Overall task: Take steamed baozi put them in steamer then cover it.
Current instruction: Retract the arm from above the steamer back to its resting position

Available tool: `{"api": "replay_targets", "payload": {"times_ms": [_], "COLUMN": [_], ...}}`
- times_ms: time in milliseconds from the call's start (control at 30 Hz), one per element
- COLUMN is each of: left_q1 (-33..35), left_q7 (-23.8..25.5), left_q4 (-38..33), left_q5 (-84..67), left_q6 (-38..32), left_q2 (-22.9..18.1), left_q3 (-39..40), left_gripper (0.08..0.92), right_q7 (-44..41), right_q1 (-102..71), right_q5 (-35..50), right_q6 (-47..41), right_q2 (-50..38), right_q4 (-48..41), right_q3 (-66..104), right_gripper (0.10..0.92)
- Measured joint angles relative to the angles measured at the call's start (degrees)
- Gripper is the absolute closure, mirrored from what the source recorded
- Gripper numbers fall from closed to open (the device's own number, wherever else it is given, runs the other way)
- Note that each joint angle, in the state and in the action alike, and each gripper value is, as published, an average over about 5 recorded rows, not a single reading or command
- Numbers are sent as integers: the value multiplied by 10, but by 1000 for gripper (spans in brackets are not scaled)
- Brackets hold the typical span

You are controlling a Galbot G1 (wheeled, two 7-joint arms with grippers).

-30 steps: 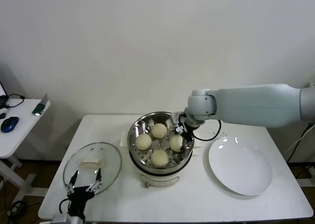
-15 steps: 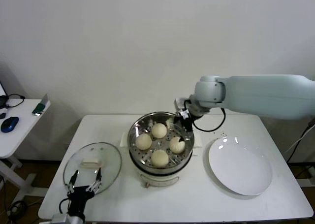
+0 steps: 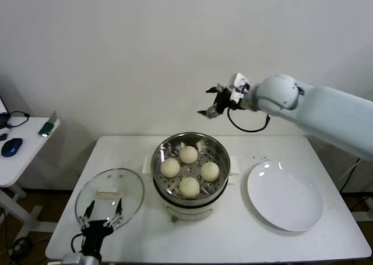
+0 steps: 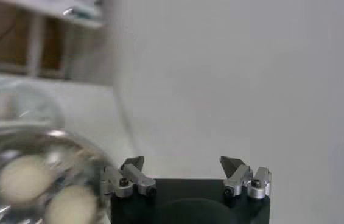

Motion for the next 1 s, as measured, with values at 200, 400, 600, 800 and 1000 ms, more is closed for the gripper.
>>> {"api": "replay_targets", "payload": {"times_ms": [200, 400, 600, 800, 1000], "left_q1": [5, 9, 18, 29, 35], "left_q7": [-5, -16, -27, -37, -46], "left_q4": [1, 2, 3, 10, 15], "left_q5": [15, 44, 73, 96, 117], "left_q6": [-8, -21, -33, -47, -63], "left_q2": [5, 11, 15, 18, 17], "left_q3": [0, -2, -7, -6, -3], "left_gripper": [177, 177, 177, 177, 177], "right_q7": [64, 100, 110, 110, 101], "right_q1": [-179, -394, -614, -800, -946], "right_q5": [-52, -117, -175, -220, -253], "right_q6": [50, 109, 176, 247, 313], "right_q2": [-52, -68, -42, 13, 79], "right_q4": [10, 26, 47, 68, 78], "right_q3": [175, 376, 575, 738, 840], "right_gripper": [203, 203, 203, 203, 203]}}
